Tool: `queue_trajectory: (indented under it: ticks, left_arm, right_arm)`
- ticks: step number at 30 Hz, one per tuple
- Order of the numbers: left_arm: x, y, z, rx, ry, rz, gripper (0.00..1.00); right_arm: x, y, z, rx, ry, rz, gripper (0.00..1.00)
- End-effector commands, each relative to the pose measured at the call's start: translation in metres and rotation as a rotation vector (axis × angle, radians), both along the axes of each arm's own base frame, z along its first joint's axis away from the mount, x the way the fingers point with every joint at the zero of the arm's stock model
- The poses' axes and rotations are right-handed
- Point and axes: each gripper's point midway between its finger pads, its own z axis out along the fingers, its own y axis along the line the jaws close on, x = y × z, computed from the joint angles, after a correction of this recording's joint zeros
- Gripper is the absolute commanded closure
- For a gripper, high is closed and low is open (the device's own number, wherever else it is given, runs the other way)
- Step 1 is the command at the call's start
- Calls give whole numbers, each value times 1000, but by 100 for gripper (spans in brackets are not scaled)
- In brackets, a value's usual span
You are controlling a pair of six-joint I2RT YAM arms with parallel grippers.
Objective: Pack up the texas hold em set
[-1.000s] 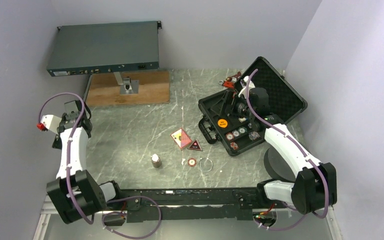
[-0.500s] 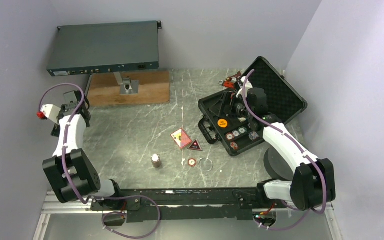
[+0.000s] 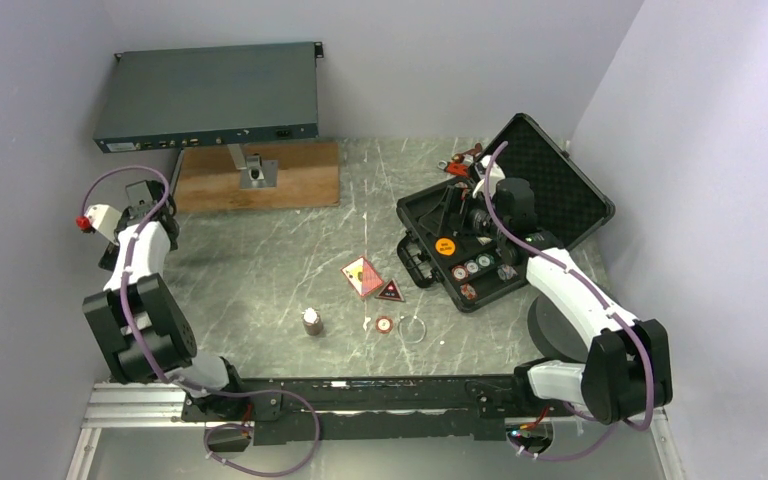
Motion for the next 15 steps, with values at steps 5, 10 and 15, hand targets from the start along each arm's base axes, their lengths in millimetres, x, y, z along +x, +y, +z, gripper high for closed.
queue_trajectory:
  ticks: [5,10,15]
  left_arm:
    - [-3,26,-8,-49,88,98,0]
    - [0,37,-15,-50,97,90,0]
    - [12,40,-28,-93,74,50,0]
  right_arm:
    - [-1,8,20,46,-81,47,0]
    - [-3,11,17,57,-66,59,0]
    - [-2,11,14,54,-56,61,0]
